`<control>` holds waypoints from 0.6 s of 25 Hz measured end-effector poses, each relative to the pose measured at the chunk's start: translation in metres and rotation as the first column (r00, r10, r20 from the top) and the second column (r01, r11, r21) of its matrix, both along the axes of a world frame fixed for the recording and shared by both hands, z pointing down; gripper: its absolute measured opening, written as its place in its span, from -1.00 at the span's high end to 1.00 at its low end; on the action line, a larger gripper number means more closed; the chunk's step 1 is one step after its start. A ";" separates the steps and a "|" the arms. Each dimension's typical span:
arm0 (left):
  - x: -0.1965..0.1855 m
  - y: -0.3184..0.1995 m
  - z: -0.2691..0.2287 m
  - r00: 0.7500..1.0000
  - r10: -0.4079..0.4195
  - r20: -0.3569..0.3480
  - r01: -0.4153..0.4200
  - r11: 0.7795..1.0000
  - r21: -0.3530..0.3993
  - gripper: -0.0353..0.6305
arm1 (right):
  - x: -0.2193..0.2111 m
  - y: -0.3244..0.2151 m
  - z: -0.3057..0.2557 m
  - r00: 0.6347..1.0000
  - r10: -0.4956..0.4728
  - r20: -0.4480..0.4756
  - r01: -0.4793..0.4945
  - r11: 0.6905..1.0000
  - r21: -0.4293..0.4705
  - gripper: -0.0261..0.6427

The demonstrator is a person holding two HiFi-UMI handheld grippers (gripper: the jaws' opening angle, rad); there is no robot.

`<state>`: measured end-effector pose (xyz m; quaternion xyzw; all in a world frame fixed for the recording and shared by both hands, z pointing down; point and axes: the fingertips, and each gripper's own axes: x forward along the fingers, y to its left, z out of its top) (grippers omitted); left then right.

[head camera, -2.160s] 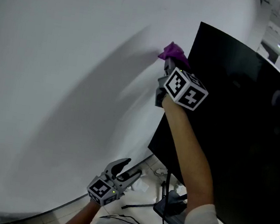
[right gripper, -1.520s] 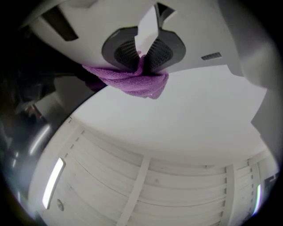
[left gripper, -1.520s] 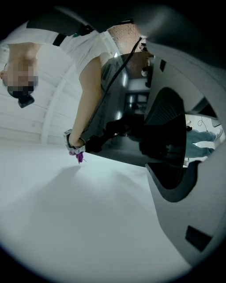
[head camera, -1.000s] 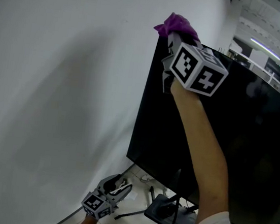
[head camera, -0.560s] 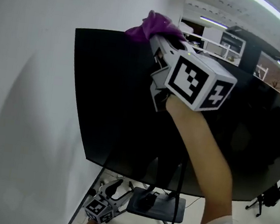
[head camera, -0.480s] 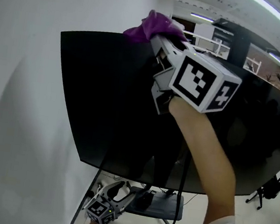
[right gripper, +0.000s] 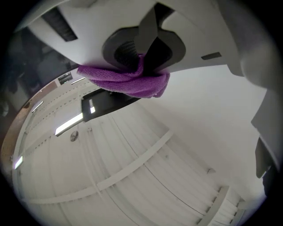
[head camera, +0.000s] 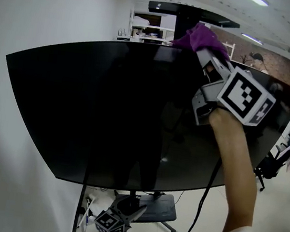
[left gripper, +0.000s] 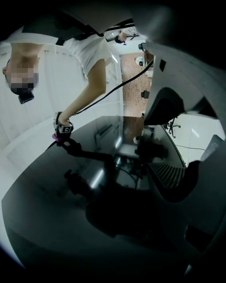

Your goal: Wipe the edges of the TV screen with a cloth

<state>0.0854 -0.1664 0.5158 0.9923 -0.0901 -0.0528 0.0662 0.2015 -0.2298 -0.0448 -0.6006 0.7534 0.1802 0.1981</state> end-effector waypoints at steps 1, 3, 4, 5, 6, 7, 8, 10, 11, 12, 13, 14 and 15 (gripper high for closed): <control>0.008 0.003 0.001 1.000 0.017 0.005 -0.017 1.000 -0.002 0.16 | 0.019 0.008 0.002 0.999 0.029 0.013 -0.029 1.000 0.003 0.79; 0.024 0.009 0.005 0.999 0.050 0.015 -0.050 0.999 -0.005 0.16 | 0.059 0.027 0.003 0.993 0.114 0.035 -0.115 0.993 -0.001 0.79; 0.032 0.013 0.007 0.998 0.067 0.019 -0.067 0.998 -0.006 0.16 | 0.080 0.037 0.003 0.986 0.162 0.043 -0.162 0.987 -0.002 0.79; 0.040 0.018 0.007 0.996 0.085 0.022 -0.085 0.996 -0.007 0.16 | 0.101 0.047 0.003 0.977 0.206 0.050 -0.206 0.979 -0.001 0.79; 0.048 0.022 0.007 0.995 0.101 0.023 -0.101 0.995 -0.007 0.16 | 0.120 0.057 0.003 0.968 0.244 0.058 -0.244 0.970 0.001 0.79; 0.054 0.026 0.006 0.993 0.113 0.023 -0.113 0.994 -0.008 0.16 | 0.139 0.066 0.003 0.958 0.277 0.067 -0.278 0.960 0.003 0.79; 0.060 0.029 0.006 0.992 0.121 0.023 -0.121 0.993 -0.011 0.16 | 0.156 0.073 0.004 0.949 0.307 0.076 -0.309 0.951 0.004 0.79; 0.067 0.034 0.007 0.991 0.132 0.023 -0.132 0.991 -0.017 0.16 | 0.185 0.088 0.007 0.928 0.361 0.087 -0.363 0.932 0.003 0.79; 0.069 0.037 0.008 0.990 0.138 0.025 -0.138 0.990 -0.018 0.16 | 0.197 0.095 0.010 0.919 0.385 0.088 -0.387 0.922 0.003 0.79; 0.071 0.040 0.009 0.989 0.142 0.029 -0.142 0.990 -0.018 0.16 | 0.207 0.102 0.013 0.910 0.406 0.086 -0.408 0.913 0.002 0.79; 0.072 0.041 0.010 0.989 0.144 0.033 -0.144 0.989 -0.019 0.16 | 0.216 0.108 0.017 0.901 0.425 0.081 -0.427 0.904 0.001 0.79; 0.074 0.042 0.010 0.989 0.144 0.036 -0.143 0.989 -0.021 0.16 | 0.225 0.113 0.022 0.893 0.443 0.075 -0.444 0.896 0.000 0.78; 0.075 0.042 0.011 0.989 0.143 0.039 -0.142 0.990 -0.023 0.16 | 0.232 0.118 0.029 0.885 0.459 0.071 -0.460 0.888 -0.002 0.77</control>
